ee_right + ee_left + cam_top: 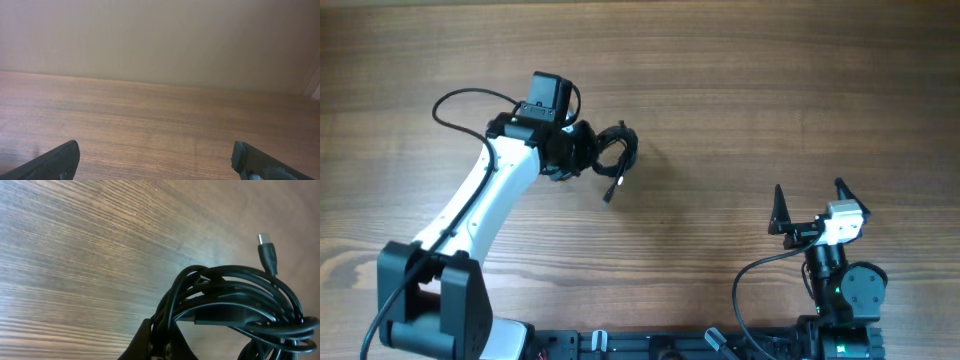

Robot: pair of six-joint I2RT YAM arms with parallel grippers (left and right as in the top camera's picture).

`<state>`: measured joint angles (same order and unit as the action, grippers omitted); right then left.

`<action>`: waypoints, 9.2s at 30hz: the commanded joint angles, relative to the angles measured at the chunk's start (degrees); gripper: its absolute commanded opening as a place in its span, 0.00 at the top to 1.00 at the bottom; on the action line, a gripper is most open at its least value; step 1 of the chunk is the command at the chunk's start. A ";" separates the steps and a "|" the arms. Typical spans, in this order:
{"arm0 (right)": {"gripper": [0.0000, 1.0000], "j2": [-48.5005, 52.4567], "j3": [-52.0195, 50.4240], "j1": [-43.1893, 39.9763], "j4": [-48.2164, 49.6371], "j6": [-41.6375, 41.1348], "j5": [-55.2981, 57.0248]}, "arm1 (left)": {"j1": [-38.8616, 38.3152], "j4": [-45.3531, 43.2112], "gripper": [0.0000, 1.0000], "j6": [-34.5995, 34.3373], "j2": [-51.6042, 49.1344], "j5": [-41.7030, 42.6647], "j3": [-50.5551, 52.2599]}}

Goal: Untangle cables

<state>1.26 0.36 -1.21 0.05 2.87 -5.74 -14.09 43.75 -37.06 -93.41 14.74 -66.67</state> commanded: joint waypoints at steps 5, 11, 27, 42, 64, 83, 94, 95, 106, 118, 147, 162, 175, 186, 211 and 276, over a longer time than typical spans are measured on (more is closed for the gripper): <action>0.01 -0.46 -0.07 0.28 0.33 -33.64 -0.66 | 0.42 -1.60 0.96 -17.62 1.33 2.67 -1.11; 0.00 -0.46 -0.07 0.28 0.70 -54.45 -5.05 | 0.44 -3.02 0.96 -17.53 1.33 3.41 -1.11; 0.00 40.89 29.35 0.28 -10.93 -35.32 -39.50 | 0.44 -3.67 0.96 -22.69 1.33 3.43 -1.11; 0.31 76.17 29.35 26.08 29.11 -49.55 -37.00 | -3.61 -5.38 0.96 -29.88 1.33 0.87 -1.11; 0.96 76.15 29.35 28.89 32.68 -57.68 -36.15 | -11.58 -6.08 0.96 -21.44 1.33 -9.81 -1.11; 0.96 76.17 29.35 28.61 23.21 -65.16 -13.97 | -18.27 -12.31 0.96 9.88 2.73 -4.26 -1.11; 0.95 76.17 29.35 24.72 16.17 -70.55 -8.66 | -18.32 -12.22 0.96 17.40 2.78 7.65 -1.11; 0.94 76.17 29.35 24.72 16.17 -70.55 -8.66 | -18.32 -13.16 0.96 17.42 2.78 9.49 -1.11; 0.50 73.22 29.38 16.96 19.82 -61.29 -20.46 | -12.76 -17.66 0.96 13.64 2.78 18.40 -1.11; 0.31 71.54 29.35 23.32 20.44 -60.35 -31.32 | -16.06 -20.04 0.96 -27.93 2.71 -7.91 -1.11; 0.96 72.30 29.31 12.92 9.09 -59.93 -24.85 | -22.03 -25.46 0.96 17.11 5.29 20.55 -1.11; 0.00 69.81 29.29 1.31 9.33 -54.73 -36.76 | -8.68 -26.29 0.96 -27.76 5.29 11.15 -1.11; 0.03 71.93 29.27 1.84 18.78 -23.56 -57.94 | -8.68 -27.52 0.96 16.17 5.29 45.20 -1.11; 0.95 71.93 29.27 1.84 18.80 -31.54 -58.36 | -8.68 -25.35 0.13 15.39 5.29 40.87 -1.11; 0.36 71.93 29.24 2.51 17.92 -40.26 -56.00 | -11.72 -18.97 0.96 -12.98 5.22 8.79 -1.05; 0.13 76.17 29.27 6.97 10.25 -50.18 -32.98 | -4.81 -17.73 0.93 -29.77 5.33 22.71 -1.05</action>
<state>77.06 29.34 5.58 9.96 -52.60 -37.54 -18.83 28.05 -91.09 -89.38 36.21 -66.39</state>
